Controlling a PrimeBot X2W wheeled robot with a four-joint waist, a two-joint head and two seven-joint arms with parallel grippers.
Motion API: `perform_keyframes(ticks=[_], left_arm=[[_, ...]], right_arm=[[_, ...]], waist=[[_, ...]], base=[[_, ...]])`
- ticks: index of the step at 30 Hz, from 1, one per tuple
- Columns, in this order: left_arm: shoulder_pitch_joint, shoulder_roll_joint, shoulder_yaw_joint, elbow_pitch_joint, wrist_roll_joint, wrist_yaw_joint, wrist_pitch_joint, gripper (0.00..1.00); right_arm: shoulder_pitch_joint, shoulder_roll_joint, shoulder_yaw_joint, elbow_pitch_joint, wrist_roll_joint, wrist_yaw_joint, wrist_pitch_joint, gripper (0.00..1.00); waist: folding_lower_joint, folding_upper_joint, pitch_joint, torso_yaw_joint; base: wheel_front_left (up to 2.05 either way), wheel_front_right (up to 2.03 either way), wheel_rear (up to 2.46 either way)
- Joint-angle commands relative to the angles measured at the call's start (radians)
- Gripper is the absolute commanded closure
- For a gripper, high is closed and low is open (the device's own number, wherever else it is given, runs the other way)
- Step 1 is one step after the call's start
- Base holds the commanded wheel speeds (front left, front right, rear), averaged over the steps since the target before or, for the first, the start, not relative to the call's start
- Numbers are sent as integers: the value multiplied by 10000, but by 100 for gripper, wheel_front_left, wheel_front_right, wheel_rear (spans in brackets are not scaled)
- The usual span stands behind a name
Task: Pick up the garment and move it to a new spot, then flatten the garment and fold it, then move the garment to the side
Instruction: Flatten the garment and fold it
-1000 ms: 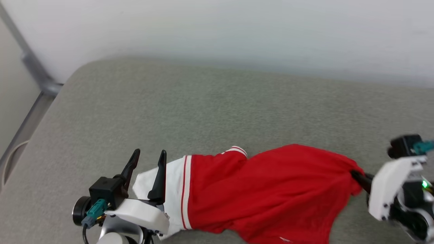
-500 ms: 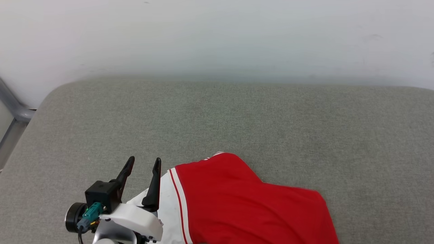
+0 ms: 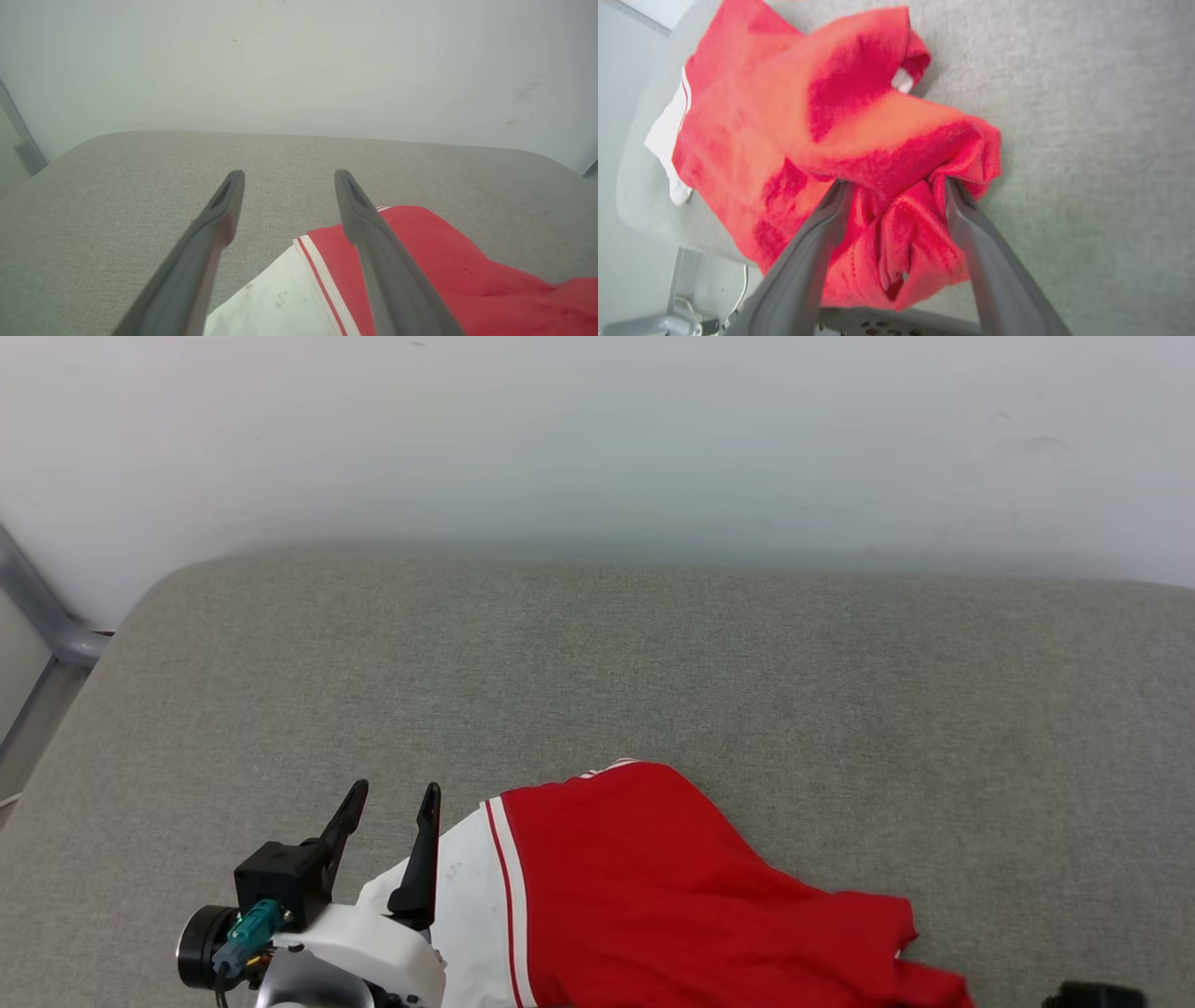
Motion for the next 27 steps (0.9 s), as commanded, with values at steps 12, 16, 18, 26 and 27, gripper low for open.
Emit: perform_keyframes(ticks=[12,16,18,26,27], left_arm=[[-338,-65,-46,-88,36,116,-99,0],[-555,-153,-102,-117,63,129,-137,0],[-690,-206,-116,-51,50,65,-210,0],[-1436,-673,-265,324,34,-205,-584,0],[-1511,-726,-266,401,20,-238,-648,0]], right_arm=[[-2033,-435,-1032,554,-95,-7,-1953,0],[-3215,-1357,-285,1246,-134,-7,-822,0],[-3836,-1956,279,1542,-75,-7,-148,0],[-5688,-3705,3090,2097,828,-7,1709,0],[-5810,-3828,3432,2141,1014,-7,1825,0]], waist=[[0,-1,390,563],[0,-1,766,848],[0,-1,1020,1038],[0,-1,2133,1982],[0,-1,2204,2075]], base=[[0,0,0],[0,0,0],[0,0,0],[0,0,0],[0,0,0]])
